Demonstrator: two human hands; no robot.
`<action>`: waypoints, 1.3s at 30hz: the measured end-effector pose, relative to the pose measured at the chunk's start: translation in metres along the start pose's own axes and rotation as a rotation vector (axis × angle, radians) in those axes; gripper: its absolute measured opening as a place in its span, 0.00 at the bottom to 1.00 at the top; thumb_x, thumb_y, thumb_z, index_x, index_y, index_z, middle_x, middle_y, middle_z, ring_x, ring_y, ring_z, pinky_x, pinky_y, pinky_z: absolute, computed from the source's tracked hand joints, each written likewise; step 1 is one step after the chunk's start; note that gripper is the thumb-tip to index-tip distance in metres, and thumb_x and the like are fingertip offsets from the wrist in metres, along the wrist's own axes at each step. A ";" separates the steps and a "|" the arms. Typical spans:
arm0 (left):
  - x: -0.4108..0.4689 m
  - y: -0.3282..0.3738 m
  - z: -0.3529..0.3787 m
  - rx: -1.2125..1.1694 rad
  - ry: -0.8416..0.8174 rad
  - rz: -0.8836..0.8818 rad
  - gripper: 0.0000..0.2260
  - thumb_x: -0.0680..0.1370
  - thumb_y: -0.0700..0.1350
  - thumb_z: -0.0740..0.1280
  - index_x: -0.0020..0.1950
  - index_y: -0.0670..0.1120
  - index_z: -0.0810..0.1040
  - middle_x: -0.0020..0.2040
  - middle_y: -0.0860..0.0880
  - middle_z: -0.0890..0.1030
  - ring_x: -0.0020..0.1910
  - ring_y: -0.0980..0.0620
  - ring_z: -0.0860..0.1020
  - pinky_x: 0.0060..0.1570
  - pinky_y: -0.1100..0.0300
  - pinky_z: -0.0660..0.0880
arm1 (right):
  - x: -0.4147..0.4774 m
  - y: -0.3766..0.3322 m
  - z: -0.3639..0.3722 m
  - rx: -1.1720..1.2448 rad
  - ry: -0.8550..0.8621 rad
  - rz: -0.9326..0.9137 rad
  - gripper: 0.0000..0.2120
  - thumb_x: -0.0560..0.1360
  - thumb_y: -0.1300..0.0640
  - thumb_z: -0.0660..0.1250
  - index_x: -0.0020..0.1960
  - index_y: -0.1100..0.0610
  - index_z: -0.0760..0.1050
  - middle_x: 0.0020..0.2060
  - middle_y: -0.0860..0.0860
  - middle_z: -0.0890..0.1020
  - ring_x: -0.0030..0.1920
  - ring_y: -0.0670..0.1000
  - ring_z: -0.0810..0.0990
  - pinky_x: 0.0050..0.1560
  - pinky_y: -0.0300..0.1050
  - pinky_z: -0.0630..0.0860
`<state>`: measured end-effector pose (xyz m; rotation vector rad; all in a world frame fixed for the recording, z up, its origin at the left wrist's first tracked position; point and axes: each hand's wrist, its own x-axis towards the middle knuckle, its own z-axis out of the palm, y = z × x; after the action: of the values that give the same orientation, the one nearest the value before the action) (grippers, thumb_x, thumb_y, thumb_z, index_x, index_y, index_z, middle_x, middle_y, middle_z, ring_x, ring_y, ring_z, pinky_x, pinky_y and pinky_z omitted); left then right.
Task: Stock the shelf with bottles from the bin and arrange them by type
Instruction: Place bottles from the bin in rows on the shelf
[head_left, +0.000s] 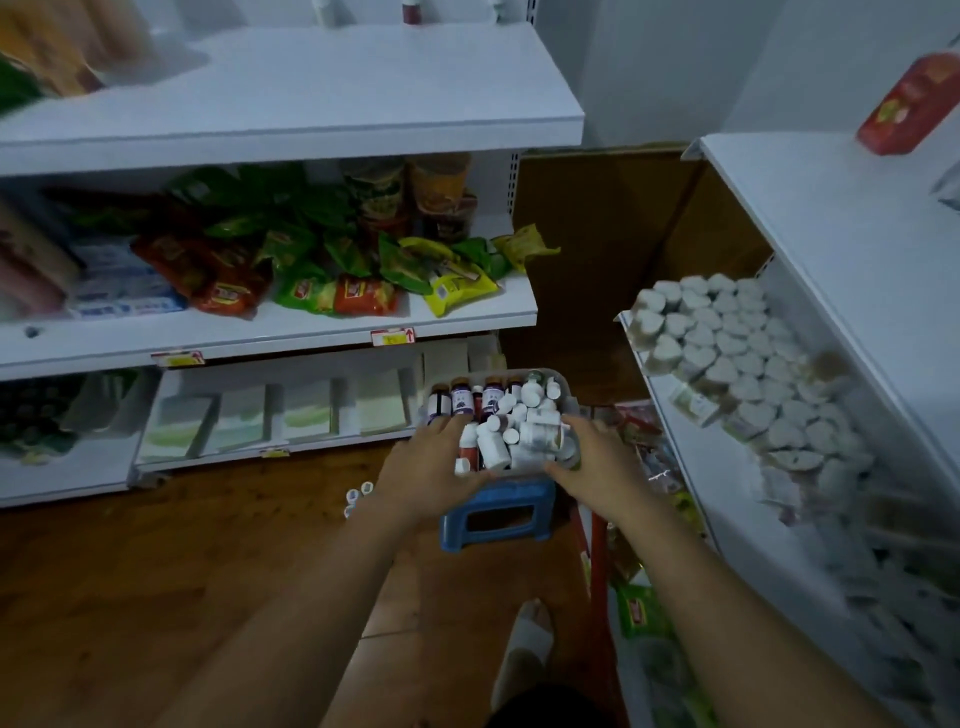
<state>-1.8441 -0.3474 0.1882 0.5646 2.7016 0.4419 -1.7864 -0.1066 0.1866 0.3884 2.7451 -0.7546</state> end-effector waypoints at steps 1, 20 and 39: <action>0.015 0.000 0.011 -0.017 -0.038 -0.039 0.42 0.75 0.72 0.66 0.83 0.55 0.58 0.80 0.49 0.68 0.74 0.45 0.72 0.68 0.43 0.76 | 0.016 0.007 0.003 0.009 -0.015 0.014 0.35 0.75 0.44 0.74 0.78 0.48 0.65 0.71 0.53 0.73 0.69 0.58 0.74 0.65 0.57 0.77; 0.185 -0.049 0.152 -0.141 -0.353 -0.225 0.54 0.66 0.57 0.85 0.83 0.51 0.56 0.78 0.48 0.59 0.72 0.42 0.72 0.60 0.42 0.80 | 0.169 0.072 0.108 -0.146 -0.232 0.137 0.34 0.72 0.56 0.78 0.73 0.47 0.67 0.71 0.55 0.67 0.70 0.63 0.68 0.65 0.60 0.74; 0.173 -0.098 0.133 -0.434 -0.112 -0.160 0.45 0.66 0.51 0.82 0.78 0.46 0.64 0.68 0.48 0.64 0.62 0.44 0.77 0.59 0.49 0.81 | 0.172 0.066 0.142 0.087 -0.125 0.132 0.28 0.70 0.51 0.77 0.68 0.47 0.72 0.61 0.50 0.69 0.54 0.57 0.80 0.58 0.57 0.81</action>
<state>-1.9730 -0.3276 -0.0127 0.2412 2.4130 0.8901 -1.8989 -0.0949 -0.0170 0.5165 2.5490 -0.8361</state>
